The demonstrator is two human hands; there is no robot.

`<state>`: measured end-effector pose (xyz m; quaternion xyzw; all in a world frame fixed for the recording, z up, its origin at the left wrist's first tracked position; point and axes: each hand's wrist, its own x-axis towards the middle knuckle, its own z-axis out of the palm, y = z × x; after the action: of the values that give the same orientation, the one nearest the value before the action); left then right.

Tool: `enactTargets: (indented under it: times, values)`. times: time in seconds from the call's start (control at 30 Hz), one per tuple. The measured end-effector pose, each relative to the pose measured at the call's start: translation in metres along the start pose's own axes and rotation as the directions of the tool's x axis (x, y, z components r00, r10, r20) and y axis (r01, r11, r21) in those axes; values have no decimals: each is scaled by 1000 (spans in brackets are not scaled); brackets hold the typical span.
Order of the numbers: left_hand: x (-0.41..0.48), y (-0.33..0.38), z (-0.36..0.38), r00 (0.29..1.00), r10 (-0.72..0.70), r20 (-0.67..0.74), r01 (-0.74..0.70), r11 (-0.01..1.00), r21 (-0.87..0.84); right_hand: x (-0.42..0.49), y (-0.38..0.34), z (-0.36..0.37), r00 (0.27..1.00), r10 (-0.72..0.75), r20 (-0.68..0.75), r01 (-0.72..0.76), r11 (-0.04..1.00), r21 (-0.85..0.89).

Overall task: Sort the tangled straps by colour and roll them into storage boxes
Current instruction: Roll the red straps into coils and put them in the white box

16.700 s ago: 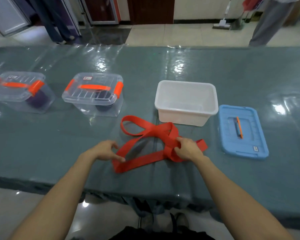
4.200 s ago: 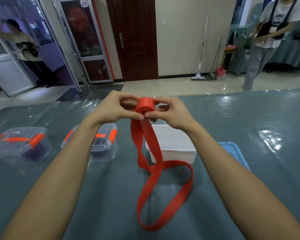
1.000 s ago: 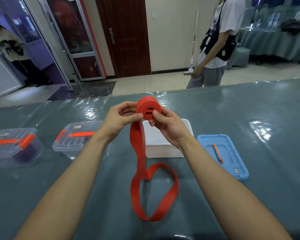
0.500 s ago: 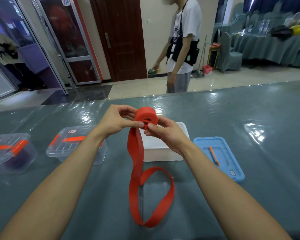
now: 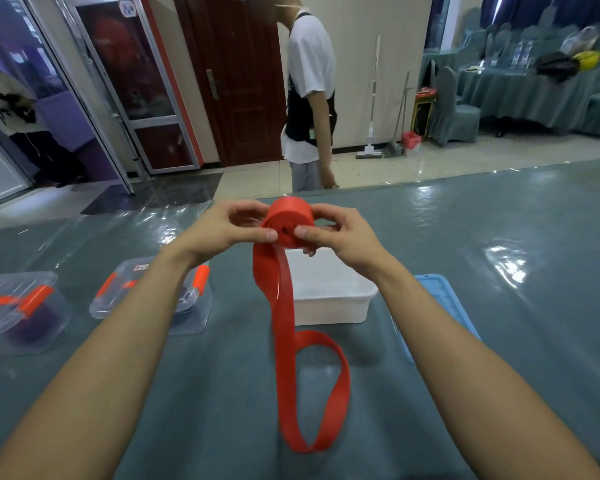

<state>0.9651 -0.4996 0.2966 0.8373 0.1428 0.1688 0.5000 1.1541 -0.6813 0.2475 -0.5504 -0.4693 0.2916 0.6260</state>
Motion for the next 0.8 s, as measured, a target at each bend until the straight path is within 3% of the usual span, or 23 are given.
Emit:
enactTargets:
  times: [0.1,0.2,0.5,0.57,0.63,0.73,0.8]
  values:
    - [5,4,13,989,42,-139,-67,981,-181,5,2,7,1000,-9,2,8,964,265]
    - [11,5,23,968,92,-235,-126,983,-133,3,9,18,999,23,25,-32,906,422]
    - [1,-28,41,976,33,-216,-71,982,-173,-14,44,28,995,102,-2,-81,801,594]
    - [-2,-27,32,981,53,-187,-67,995,-72,-19,47,21,991,131,24,-128,887,443]
    - [-4,-21,20,990,72,-123,-56,990,127,-21,43,9,986,164,11,-163,974,157]
    - [3,-7,14,999,38,33,-50,875,481,-15,27,2,990,140,21,-134,972,-192]
    - [9,-1,17,995,22,96,-75,799,596,-10,17,6,986,129,106,-85,935,-345]
